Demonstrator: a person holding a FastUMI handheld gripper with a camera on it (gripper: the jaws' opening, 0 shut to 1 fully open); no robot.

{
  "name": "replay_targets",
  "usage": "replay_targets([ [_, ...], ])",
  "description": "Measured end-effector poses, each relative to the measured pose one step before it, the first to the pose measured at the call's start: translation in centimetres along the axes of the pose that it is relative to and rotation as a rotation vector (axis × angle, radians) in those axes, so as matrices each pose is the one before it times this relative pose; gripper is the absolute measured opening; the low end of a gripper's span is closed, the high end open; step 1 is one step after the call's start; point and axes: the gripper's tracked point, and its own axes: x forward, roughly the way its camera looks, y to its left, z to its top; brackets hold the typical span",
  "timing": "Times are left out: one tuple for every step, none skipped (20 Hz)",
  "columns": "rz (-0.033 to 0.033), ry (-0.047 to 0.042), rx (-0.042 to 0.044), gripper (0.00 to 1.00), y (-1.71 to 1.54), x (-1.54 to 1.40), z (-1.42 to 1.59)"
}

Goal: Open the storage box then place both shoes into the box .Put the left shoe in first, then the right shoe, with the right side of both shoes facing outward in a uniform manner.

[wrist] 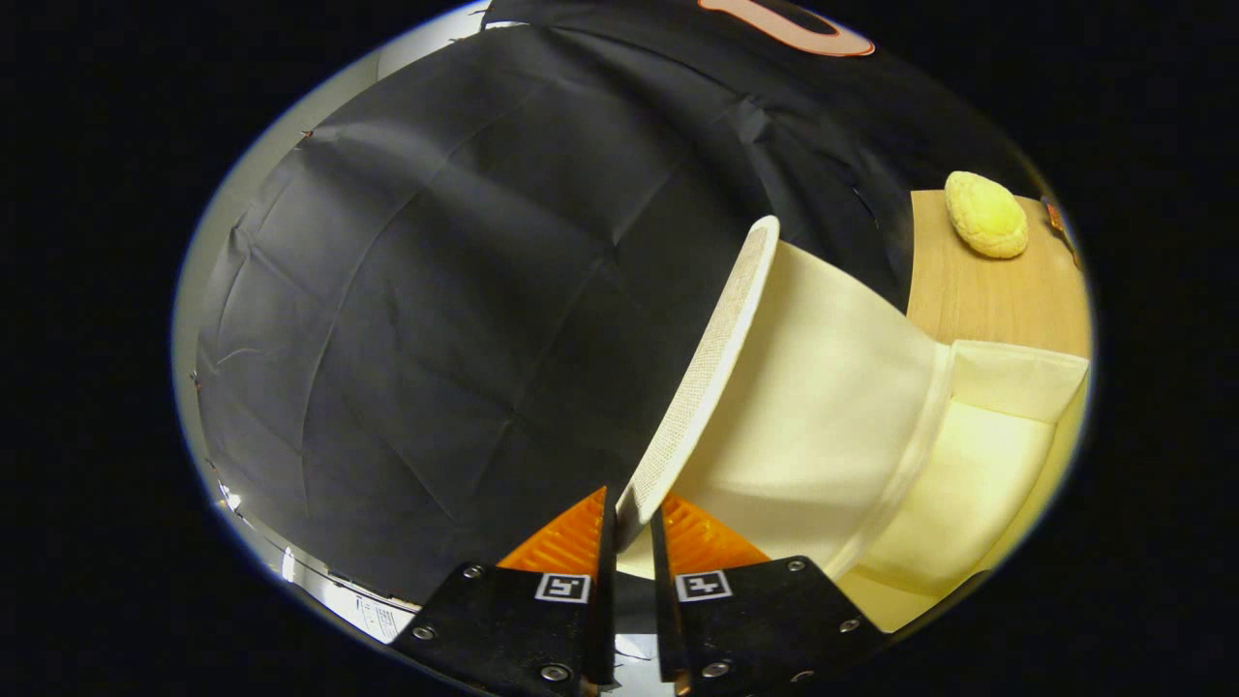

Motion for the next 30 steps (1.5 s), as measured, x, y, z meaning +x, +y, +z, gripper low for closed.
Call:
replay_targets([
  [0.0067,-0.00178,0.00045,0.3,0.061,0.072,-0.368],
  [0.00181,0.00804,0.00307,0.44,-0.118,-0.169,-0.368],
  [-0.00465,0.01391,-0.00495,0.58,-0.035,-0.02,-0.631],
  [-0.00996,0.00637,-0.01591,0.66,-0.404,-0.487,-0.211],
  [-0.01638,-0.0088,-0.02641,0.73,-0.474,-0.265,0.115],
  [-0.02559,-0.01816,-0.03105,0.77,-0.744,-0.434,0.306],
  [-0.02895,-0.01944,-0.0264,0.8,-1.004,-0.835,0.306],
  [-0.03031,-0.01259,-0.01989,0.81,-1.132,-0.999,0.172],
  [-0.0254,-0.00628,-0.01112,0.83,-0.631,-1.297,-0.272],
  [-0.01709,-0.007,-0.00389,0.84,-0.676,-1.313,-0.382],
  [-0.01594,-0.00799,-0.00348,0.86,-1.675,-1.027,-0.301],
  [-0.02446,-0.01605,-0.0083,0.87,-1.653,-0.948,-0.041],
  [-0.03602,-0.02277,-0.01389,0.87,-1.79,-0.964,0.274],
  [-0.03671,-0.02259,-0.01968,0.86,-1.627,-0.901,0.131],
  [-0.041,-0.0141,-0.01952,0.86,-1.802,-1.142,-0.133],
  [-0.03598,-0.01195,-0.01857,0.87,-1.836,-1.137,-0.245],
  [-0.0404,-0.00656,-0.01599,0.88,-1.824,-1.015,-0.381],
  [-0.03772,-0.00504,-0.01219,0.89,-1.86,-0.999,-0.386],
  [-0.03494,-0.0091,-0.01278,0.89,-1.59,-0.742,-0.382],
  [-0.0419,-0.00874,-0.0073,0.89,-2.003,-0.768,-0.528],
  [-0.0425,-0.00915,-0.00334,0.9,-2.166,-0.873,-0.689],
  [-0.0409,-0.00107,0.00168,0.9,-2.153,-0.606,-0.921],
  [-0.03965,0.00954,0.00851,0.9,-2.192,-0.297,-1.228],
  [-0.03744,0.01337,0.00919,0.9,-2.215,-0.151,-1.233],
  [-0.04402,0.01585,0.00998,0.9,-2.314,0.269,-1.263],
  [-0.04421,0.01804,0.01446,0.9,-2.159,-0.029,-1.237],
  [-0.03943,0.02063,0.01403,0.9,-2.2,0.017,-1.317],
  [-0.03317,0.01838,0.01974,0.9,-2.006,0.119,-1.17],
  [-0.02867,0.01125,0.01581,0.9,-1.713,-0.031,-1.294],
  [-0.02918,0.00923,0.0112,0.9,-1.633,0.022,-1.092],
])
